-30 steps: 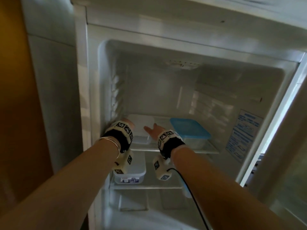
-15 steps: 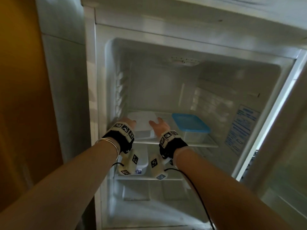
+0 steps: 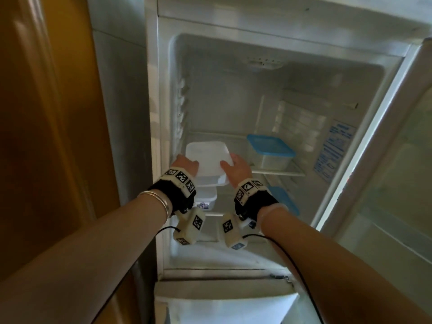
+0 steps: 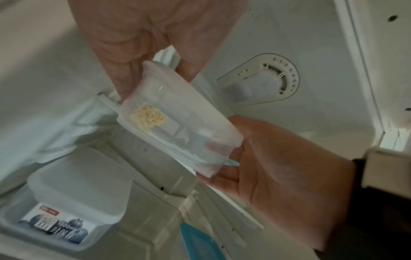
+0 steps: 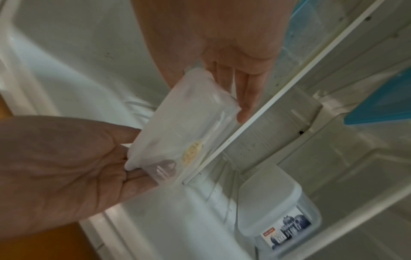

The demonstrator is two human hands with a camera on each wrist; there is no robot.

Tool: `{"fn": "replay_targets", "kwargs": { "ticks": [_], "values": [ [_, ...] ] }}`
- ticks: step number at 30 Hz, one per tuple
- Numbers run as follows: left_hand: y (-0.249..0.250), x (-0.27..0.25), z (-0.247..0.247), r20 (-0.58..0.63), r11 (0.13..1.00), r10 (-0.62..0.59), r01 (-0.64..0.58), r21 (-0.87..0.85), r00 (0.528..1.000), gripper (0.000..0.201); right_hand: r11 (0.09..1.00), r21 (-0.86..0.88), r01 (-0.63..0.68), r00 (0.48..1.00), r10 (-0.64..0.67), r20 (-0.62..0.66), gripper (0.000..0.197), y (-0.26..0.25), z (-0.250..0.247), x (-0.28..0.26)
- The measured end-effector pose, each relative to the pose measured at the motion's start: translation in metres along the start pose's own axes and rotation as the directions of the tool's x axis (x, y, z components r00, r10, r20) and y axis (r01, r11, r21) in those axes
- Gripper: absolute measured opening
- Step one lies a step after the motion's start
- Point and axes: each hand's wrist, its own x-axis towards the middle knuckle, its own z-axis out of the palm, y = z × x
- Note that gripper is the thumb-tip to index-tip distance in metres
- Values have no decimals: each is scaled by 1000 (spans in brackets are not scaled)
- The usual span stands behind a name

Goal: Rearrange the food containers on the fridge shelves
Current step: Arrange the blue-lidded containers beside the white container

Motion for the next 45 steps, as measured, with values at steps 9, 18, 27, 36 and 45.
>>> {"fn": "replay_targets", "kwargs": {
  "ticks": [9,18,27,36,45],
  "values": [
    [-11,-30,-5,-29,999,37,-37,13,999,41,980,194,-37,999,35,16,49,11,-8,-28],
    [-23,-81,23,-58,998,17,-21,-55,998,40,982,185,-42,998,32,55,49,45,-28,-57],
    [-60,-79,51,20,997,-71,70,33,997,43,990,99,-105,983,88,160,50,80,-14,-68],
    [-61,-1,62,78,995,-31,24,95,996,42,993,-45,-106,975,113,193,48,84,16,-13],
    [-67,59,75,66,992,-70,63,107,995,45,988,-43,-148,963,154,223,55,90,49,33]
  ]
}}
